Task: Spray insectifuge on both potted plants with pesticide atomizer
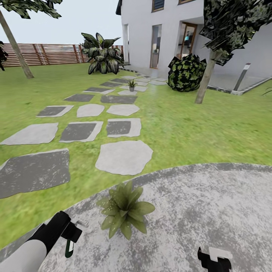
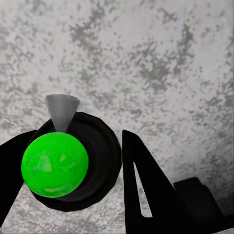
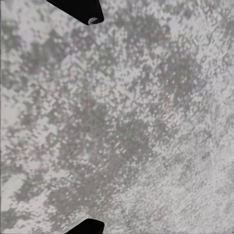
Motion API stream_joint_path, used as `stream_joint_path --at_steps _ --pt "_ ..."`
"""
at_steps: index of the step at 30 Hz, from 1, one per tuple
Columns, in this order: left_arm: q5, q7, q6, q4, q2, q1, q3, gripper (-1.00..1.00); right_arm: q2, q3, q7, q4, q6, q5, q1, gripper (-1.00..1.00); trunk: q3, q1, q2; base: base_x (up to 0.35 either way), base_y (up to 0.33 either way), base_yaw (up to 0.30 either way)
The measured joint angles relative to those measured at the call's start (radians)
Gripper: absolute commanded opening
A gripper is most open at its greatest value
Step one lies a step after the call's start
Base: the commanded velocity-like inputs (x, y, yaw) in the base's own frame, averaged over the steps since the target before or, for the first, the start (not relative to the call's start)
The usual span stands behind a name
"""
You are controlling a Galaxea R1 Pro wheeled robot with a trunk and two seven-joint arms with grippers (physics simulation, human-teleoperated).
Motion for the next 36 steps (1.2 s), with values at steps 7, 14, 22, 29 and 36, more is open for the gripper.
stream_joint_path --at_steps 7,14,22,29,36 --pt "-0.003 0.001 0.000 0.000 0.000 0.000 -0.001 -1.00 0.000 0.000 0.000 0.000 0.000 0.000 0.000 1.00 0.000 0.000 0.000 0.294 -0.049 0.000" --pt "-0.002 0.002 0.000 0.001 -0.013 0.001 -0.004 -1.00 0.000 0.000 0.000 0.000 0.000 0.000 0.000 1.00 0.001 0.001 0.000 0.073 -0.256 0.149" --pt "-0.006 0.002 0.001 0.000 -0.018 0.002 -0.005 -1.00 0.000 0.000 0.000 0.000 0.000 0.000 0.000 1.00 0.003 0.001 0.000 -0.178 -0.229 0.269" --pt "-0.006 0.003 0.002 0.000 -0.018 0.002 -0.005 -1.00 0.000 0.000 0.000 0.000 0.000 0.000 0.000 1.00 0.006 0.001 0.000 -0.279 -0.108 0.268" --pt "-0.005 0.003 0.001 -0.003 -0.019 0.002 -0.005 -1.00 0.000 0.000 0.000 0.000 0.000 0.000 0.000 1.00 0.006 0.001 0.000 -0.028 -0.019 0.049"
